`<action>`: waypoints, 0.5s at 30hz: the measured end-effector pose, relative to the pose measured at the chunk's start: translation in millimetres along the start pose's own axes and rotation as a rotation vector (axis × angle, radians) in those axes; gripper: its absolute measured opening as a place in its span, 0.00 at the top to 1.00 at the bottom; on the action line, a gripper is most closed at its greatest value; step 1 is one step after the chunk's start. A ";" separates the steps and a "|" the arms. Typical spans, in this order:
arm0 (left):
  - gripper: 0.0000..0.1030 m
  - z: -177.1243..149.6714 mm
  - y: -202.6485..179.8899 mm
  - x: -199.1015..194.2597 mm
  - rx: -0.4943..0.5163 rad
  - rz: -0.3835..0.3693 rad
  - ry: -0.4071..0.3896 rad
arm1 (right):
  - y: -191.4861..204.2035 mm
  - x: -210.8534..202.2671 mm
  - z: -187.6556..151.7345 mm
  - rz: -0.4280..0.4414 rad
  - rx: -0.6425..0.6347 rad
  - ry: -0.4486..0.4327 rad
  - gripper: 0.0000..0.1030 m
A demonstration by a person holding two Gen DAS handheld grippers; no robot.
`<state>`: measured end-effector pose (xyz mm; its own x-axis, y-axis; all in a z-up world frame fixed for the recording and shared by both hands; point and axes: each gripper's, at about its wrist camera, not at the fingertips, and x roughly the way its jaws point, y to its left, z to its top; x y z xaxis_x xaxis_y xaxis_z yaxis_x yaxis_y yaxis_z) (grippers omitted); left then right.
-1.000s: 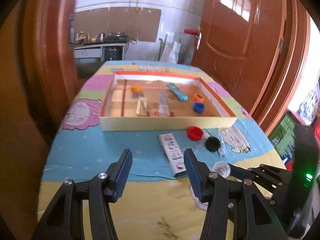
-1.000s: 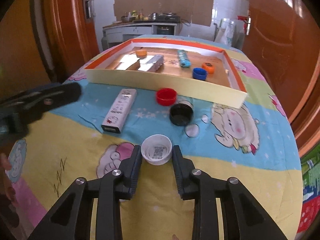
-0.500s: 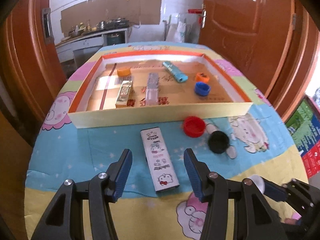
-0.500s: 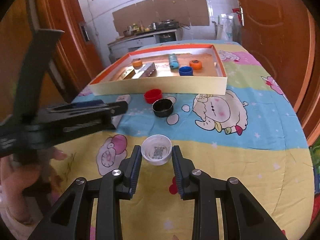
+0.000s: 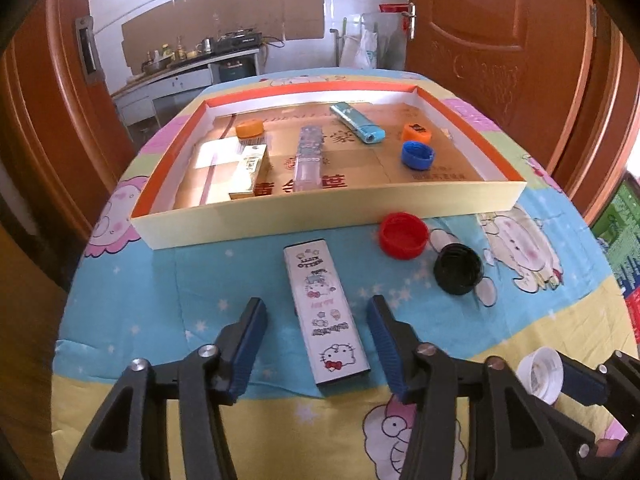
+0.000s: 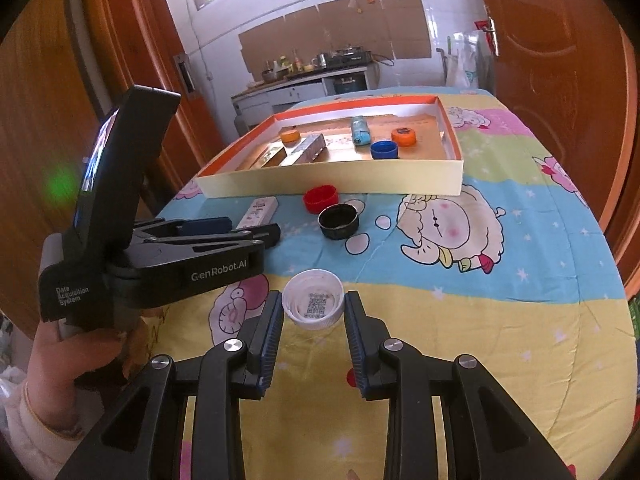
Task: Organize rigid objects
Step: 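Grasp the white Hello Kitty box with the left tool while the right tool grasps the small white cup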
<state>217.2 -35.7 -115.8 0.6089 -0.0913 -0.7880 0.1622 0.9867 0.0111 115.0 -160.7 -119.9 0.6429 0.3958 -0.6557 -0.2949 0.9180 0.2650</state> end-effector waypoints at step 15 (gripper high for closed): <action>0.74 -6.3 17.7 -21.9 -0.060 -0.071 -0.060 | -1.4 -2.8 0.5 -0.001 0.007 -0.016 0.69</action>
<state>201.9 -15.3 -102.3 0.6433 -0.1677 -0.7470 0.1612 0.9835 -0.0820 114.0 -163.0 -118.1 0.6541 0.3955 -0.6447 -0.2895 0.9184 0.2697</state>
